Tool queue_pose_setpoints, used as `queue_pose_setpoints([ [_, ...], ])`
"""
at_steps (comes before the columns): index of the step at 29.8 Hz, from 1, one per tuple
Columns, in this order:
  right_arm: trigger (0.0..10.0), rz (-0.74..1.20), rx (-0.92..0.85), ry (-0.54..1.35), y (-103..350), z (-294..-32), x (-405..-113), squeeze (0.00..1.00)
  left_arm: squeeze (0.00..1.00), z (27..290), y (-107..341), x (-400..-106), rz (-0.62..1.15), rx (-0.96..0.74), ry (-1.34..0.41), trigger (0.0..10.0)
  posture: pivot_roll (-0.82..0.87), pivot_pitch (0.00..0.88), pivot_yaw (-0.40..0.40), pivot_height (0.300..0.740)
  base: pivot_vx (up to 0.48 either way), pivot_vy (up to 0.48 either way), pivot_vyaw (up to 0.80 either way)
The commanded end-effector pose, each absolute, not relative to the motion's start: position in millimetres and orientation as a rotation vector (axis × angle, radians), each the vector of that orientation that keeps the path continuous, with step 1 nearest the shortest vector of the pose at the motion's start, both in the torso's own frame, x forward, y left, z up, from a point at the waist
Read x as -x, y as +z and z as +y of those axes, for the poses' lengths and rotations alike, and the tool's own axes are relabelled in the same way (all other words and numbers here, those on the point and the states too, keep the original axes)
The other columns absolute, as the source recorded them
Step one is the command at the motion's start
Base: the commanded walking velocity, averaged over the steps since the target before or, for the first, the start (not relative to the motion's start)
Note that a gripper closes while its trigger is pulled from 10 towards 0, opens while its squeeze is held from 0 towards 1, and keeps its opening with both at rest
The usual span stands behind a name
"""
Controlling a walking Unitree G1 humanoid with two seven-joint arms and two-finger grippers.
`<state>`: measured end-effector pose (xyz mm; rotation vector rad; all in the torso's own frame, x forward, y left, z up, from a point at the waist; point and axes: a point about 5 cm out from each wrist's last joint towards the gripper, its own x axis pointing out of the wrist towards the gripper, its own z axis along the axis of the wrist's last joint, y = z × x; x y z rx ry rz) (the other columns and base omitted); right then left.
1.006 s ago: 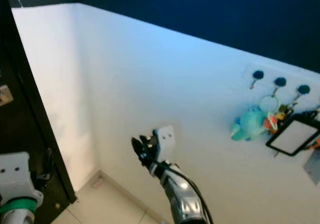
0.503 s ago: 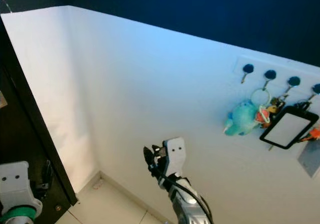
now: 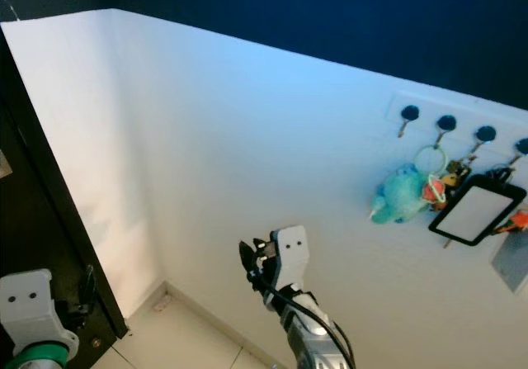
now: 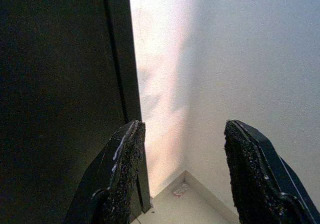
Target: Hang keys on a hook
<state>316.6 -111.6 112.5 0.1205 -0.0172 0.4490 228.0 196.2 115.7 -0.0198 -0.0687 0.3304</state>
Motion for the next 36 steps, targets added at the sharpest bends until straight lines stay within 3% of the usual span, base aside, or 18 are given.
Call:
queue_pose_setpoints([
  [1,10.0,0.002,-0.116,0.448,109.0,-112.0,-313.5,0.0,0.0,193.6,112.9,-227.7,-0.055,0.038,0.321,10.0,-0.07,0.063,0.026,0.74,-0.24,0.0,0.0],
  [36,10.0,0.032,-0.139,0.445,105.6,-111.4,-312.0,0.0,0.0,193.0,116.6,-230.6,-0.066,0.032,0.285,10.0,-0.07,0.059,0.041,0.74,-0.295,0.0,0.0],
])
